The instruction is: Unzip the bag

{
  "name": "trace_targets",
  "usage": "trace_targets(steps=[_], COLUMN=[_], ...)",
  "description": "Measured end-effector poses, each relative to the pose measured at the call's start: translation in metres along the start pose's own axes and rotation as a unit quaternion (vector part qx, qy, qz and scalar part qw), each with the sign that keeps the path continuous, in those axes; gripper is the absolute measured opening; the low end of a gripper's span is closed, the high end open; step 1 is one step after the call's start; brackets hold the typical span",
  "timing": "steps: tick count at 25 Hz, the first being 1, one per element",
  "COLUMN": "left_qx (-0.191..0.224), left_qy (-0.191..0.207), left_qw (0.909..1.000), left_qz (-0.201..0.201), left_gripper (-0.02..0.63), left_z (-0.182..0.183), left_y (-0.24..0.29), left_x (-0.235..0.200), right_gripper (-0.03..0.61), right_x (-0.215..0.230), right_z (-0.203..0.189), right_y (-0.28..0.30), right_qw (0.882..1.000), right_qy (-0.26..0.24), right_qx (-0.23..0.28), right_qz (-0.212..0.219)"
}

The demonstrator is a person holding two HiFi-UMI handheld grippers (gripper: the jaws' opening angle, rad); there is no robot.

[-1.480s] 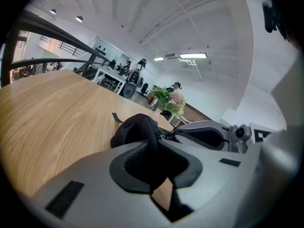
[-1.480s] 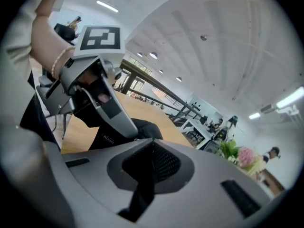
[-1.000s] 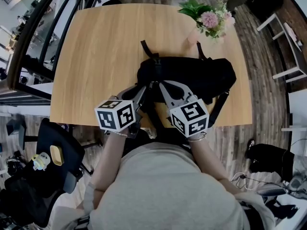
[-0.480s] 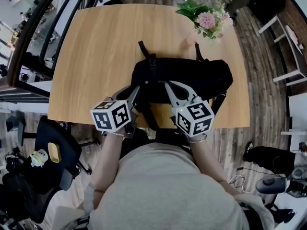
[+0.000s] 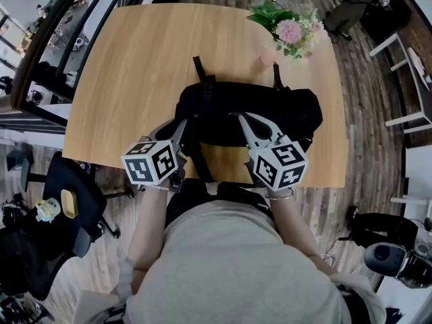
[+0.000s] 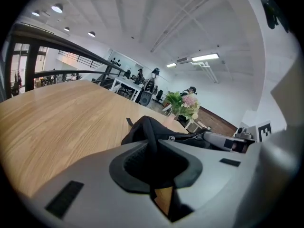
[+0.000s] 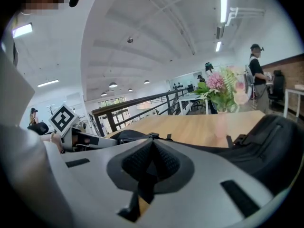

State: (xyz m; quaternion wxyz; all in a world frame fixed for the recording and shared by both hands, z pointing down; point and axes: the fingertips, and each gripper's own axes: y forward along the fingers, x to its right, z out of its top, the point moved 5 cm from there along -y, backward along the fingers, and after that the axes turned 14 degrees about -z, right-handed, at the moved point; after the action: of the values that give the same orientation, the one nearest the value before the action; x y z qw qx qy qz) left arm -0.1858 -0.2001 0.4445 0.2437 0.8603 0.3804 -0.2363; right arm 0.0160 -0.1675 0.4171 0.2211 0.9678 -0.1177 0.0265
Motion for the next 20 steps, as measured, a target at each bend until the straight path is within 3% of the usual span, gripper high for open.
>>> trace_targets(steps=[20], left_qx=[0.031], left_qy=[-0.002], left_qw=[0.9966], left_qz=[0.077], left_gripper=[0.063], left_z=[-0.007], left_y=[0.0], left_x=[0.0], right_gripper=[0.011], right_x=[0.064], right_z=[0.001], right_y=[-0.021], right_qw=[1.0], right_qy=[0.023], right_qx=[0.004], right_qz=[0.001])
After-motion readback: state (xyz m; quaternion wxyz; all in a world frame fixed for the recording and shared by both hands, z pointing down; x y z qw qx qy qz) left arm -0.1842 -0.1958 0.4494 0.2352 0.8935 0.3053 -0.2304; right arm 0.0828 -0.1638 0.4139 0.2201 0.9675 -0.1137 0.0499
